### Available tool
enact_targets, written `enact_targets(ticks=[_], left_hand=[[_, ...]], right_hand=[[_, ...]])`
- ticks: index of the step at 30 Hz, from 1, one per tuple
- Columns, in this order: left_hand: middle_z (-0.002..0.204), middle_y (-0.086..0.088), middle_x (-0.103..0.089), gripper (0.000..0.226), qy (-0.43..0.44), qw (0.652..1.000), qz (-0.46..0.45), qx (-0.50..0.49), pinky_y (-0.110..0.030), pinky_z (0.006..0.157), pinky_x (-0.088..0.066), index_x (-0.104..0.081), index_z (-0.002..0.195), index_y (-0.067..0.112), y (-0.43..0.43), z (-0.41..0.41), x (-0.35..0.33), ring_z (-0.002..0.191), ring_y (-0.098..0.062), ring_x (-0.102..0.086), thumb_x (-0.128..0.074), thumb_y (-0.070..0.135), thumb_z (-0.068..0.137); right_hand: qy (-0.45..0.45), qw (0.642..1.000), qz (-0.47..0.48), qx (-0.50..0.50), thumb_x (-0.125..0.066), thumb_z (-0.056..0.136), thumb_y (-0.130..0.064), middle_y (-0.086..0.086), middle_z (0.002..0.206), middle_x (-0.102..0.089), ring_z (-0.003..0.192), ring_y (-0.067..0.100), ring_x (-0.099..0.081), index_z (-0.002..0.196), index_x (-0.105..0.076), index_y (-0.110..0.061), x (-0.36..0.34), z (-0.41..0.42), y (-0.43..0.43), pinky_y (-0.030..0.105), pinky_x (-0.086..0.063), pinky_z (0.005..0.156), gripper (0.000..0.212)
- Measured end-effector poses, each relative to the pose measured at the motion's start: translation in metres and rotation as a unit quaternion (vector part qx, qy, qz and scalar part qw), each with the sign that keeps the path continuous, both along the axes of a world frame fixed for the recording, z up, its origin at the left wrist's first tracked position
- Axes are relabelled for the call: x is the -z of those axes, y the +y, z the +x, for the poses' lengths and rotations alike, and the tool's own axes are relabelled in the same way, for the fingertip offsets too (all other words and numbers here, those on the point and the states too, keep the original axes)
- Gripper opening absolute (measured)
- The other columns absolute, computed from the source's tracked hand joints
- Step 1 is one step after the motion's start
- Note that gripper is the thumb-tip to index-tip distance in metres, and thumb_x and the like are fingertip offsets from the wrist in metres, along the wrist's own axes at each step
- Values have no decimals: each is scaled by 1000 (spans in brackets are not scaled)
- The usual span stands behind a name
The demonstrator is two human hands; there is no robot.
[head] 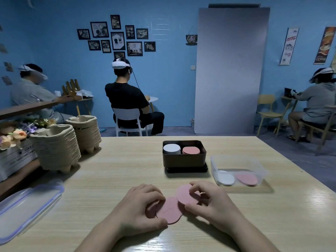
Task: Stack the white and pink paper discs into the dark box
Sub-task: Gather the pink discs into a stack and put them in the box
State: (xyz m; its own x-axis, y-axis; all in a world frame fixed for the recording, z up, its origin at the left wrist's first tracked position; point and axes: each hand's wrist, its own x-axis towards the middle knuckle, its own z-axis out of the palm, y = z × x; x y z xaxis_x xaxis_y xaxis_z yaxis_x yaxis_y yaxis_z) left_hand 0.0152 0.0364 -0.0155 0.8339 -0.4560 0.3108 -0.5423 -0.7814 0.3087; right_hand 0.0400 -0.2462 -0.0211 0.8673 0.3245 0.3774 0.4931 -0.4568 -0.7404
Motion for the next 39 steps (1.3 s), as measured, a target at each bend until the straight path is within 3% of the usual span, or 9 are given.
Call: enact_targets(ticks=[4,8,14,21,26,33,39], left_hand=[[115,32,-54,53,2,1000,-3,6,-25,103,-38,-66,113,40,0,2,-3,116,8,-46,-72,72,72],[108,28,-56,42,9,1000,-7,4,-29,94,-45,-63,103,38,-2,6,-7,106,3,-51,-74,64,71],[114,30,-51,65,13,1000,26,-2,-25,99,-40,-62,115,41,-8,13,-9,110,6,-46,-68,83,65],[106,28,-56,47,4,999,-38,-15,-31,95,-45,-60,100,41,-10,9,-4,105,1,-53,-76,69,66],[103,26,-58,44,-5,995,-88,-50,-31,91,-48,-59,100,40,-8,7,-3,102,0,-56,-78,62,67],[90,25,-62,45,-43,995,-63,-61,-29,87,-48,-61,95,36,-16,10,-11,91,2,-58,-75,65,66],[91,26,-62,51,-33,996,-80,-21,-26,83,-51,-67,107,33,-37,12,-18,92,3,-58,-78,62,67]], right_hand=[[-12,1000,-14,0,-83,69,-54,-16,119,-65,124,-3,-57,92,-66,-33,1,0,1,32,-58,93,35],[-19,999,-25,11,-82,70,-53,-19,118,-64,123,-1,-56,91,-64,-35,1,2,-1,32,-57,93,33],[-35,998,-45,25,-80,69,-55,-23,113,-63,117,2,-59,90,-61,-37,2,4,-1,34,-55,89,34],[-24,996,-75,35,-74,67,-64,-23,114,-61,115,3,-57,98,-63,-33,0,4,-2,25,-50,93,45],[-27,996,-74,47,-81,71,-55,-24,113,-61,110,-1,-56,101,-64,-31,0,3,-2,17,-47,91,42],[-8,999,-41,16,-83,65,-58,-28,118,-59,117,2,-58,105,-65,-37,3,4,1,30,-57,91,49],[-2,1000,5,-21,-89,65,-48,-17,128,-60,124,-1,-55,102,-66,-46,2,2,2,28,-60,90,43]])
